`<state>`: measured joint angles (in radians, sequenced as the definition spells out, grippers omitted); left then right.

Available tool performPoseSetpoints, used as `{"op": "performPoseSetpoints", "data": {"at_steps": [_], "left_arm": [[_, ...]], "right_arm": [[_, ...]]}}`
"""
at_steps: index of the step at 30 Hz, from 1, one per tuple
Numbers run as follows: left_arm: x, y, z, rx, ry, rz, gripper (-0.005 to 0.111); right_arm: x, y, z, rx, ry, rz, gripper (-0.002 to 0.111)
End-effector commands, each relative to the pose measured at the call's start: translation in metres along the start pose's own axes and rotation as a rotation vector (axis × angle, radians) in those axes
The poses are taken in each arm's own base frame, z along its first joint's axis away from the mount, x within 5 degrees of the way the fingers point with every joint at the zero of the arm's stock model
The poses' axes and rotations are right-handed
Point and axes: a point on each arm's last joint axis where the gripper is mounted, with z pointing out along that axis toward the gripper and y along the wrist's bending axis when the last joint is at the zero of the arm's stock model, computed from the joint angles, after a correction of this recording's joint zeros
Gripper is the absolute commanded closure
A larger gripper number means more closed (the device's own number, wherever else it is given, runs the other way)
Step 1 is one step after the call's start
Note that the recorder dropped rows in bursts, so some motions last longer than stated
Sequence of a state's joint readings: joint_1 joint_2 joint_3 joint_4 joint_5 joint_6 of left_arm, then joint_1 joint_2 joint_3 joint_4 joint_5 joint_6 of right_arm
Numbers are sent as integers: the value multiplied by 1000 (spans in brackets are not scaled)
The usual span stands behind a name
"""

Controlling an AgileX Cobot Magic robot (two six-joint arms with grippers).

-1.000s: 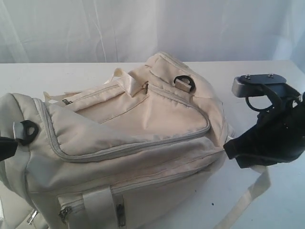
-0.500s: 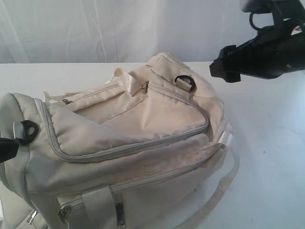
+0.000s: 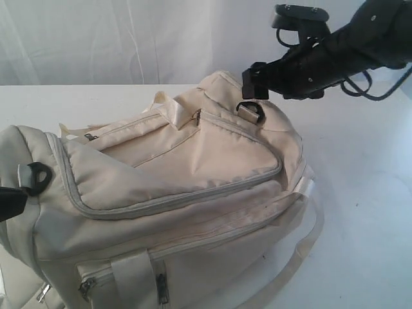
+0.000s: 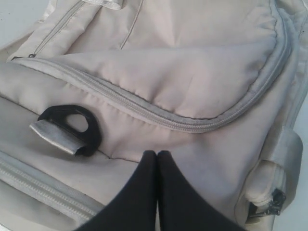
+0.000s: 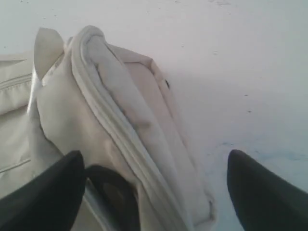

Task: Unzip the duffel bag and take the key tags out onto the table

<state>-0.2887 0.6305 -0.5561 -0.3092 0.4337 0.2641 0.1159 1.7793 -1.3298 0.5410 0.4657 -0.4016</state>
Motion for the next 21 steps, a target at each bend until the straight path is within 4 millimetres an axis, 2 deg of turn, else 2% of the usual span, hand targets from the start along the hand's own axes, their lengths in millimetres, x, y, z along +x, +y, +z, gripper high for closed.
{"op": "performPoseSetpoints", "data": {"at_steps": [1, 4, 7, 9, 10, 16, 21], "left_arm": [[2, -2, 1, 19, 7, -14, 107], [2, -2, 1, 19, 7, -14, 107], [2, -2, 1, 19, 7, -14, 107], [2, -2, 1, 18, 6, -11, 107], [2, -2, 1, 18, 6, -11, 107], [2, -2, 1, 18, 6, -11, 107], [2, -2, 1, 18, 6, -11, 107]], "right_arm": [[1, 2, 24, -60, 58, 9, 37], [9, -2, 36, -56, 98, 50, 52], [13, -11, 39, -29, 132, 169, 78], [13, -18, 35, -12, 143, 196, 103], [12, -22, 30, -4, 142, 194, 108], [5, -60, -11, 61, 155, 225, 108], [12, -76, -42, 118, 206, 205, 108]]}}
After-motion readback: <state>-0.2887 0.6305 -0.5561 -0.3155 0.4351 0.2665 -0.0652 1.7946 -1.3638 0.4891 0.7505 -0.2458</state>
